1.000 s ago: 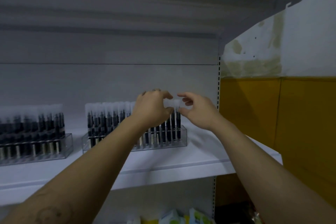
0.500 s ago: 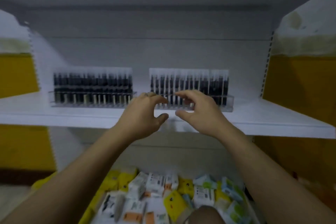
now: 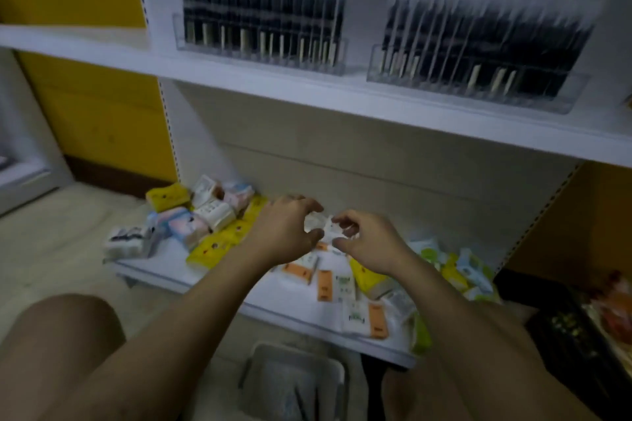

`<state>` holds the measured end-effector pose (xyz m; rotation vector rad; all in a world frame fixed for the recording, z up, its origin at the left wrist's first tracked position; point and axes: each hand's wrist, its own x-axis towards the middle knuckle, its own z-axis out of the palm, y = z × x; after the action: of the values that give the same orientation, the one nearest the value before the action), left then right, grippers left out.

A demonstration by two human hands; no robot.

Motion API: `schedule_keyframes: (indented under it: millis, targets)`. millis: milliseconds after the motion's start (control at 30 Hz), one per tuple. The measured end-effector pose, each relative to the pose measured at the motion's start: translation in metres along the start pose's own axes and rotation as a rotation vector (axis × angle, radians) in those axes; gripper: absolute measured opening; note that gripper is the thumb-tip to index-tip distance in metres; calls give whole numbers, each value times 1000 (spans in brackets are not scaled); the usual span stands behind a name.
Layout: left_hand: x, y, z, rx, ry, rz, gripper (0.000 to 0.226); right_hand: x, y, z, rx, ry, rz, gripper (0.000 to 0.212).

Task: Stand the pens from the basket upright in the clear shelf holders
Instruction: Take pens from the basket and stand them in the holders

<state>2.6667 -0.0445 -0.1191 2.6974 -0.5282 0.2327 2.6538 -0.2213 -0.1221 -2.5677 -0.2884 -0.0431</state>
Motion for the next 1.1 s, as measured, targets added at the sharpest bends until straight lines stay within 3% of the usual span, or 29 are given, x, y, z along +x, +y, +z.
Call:
schedule_keyframes:
  millis: [367,633,900,1000,1100]
  targets:
    - [-30,-63,132,-159,-363,-294,48,12,67,135,58,-331,236,43]
    - [-74,-83,230,-316,-650,-520,51,-12,106,208,50,-582,370,22]
    - [-105,-111,305,-396,-834,-695,43,-13,161,250,95,-778,570,9]
    - [-111,-119,330,-476,-819,-777,41,-7,170,275,91,-829,622,23]
    - [-119,-117,353,-539,-839,-857,42,-4,167,304,26,-894,560,27]
